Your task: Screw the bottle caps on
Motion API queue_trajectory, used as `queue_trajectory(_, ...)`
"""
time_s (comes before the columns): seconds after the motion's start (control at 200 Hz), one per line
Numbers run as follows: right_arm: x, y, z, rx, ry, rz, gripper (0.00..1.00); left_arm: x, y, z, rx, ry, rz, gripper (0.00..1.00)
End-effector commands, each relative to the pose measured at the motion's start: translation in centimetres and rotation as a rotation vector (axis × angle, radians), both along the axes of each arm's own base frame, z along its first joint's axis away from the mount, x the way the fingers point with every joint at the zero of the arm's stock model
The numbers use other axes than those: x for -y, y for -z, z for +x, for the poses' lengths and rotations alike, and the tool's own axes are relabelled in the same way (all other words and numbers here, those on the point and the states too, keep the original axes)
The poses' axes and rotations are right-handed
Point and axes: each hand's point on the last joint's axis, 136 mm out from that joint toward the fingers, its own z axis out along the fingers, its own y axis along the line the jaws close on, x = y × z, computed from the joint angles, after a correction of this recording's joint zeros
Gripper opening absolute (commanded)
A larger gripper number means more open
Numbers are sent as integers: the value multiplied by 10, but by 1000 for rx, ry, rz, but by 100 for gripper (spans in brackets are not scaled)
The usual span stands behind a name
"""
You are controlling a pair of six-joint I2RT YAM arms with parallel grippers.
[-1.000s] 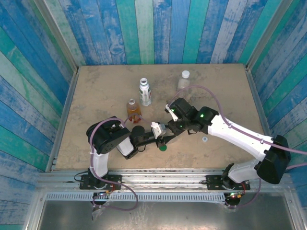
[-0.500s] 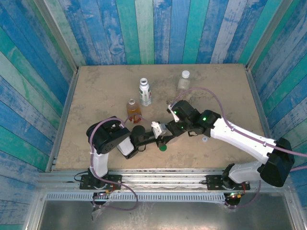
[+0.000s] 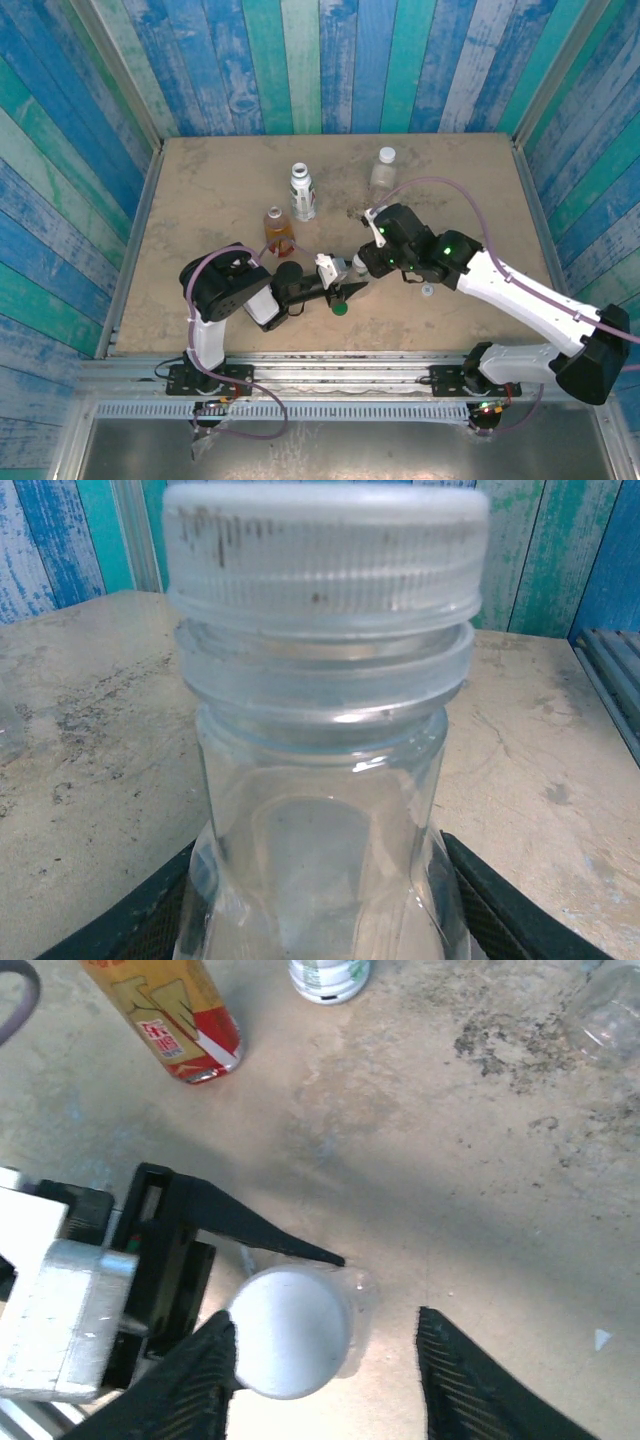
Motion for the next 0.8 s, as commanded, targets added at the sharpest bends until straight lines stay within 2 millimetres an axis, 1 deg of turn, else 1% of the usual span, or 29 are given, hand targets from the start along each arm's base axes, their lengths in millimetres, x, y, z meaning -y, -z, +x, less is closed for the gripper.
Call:
queue_trajectory(0.0,5,16,1,-45,4,-22,43,0,14,-7,-46,22,66,55)
queue_trajectory(0.125,4,29,0,-90,-11,-30,37,0,14,-7,-47,23,68,55)
queue_trajectory(0.28,5,43,-6,-139,-21,-40,35,0,16,-6,-49,22,72,55)
queue_trajectory(0.375,10,50,-9,-159,-11,-46,31,0,16,-6,-48,22,73,55)
queue_trajectory(0.436,14,54,-11,-179,-5,-43,30,0,16,-6,-49,21,73,55)
queue_trajectory(0.546,13,59,-16,-232,-19,-2,27,0,15,-6,-52,22,71,55)
queue_trajectory(0.601,12,61,-20,-265,-30,23,24,1,15,-6,-53,24,70,55)
queue_trajectory(0.646,10,61,-23,-286,-39,44,21,1,14,-6,-55,24,67,55)
queue_trajectory(0.791,3,57,-32,-355,-61,148,15,2,13,-5,-63,21,49,55)
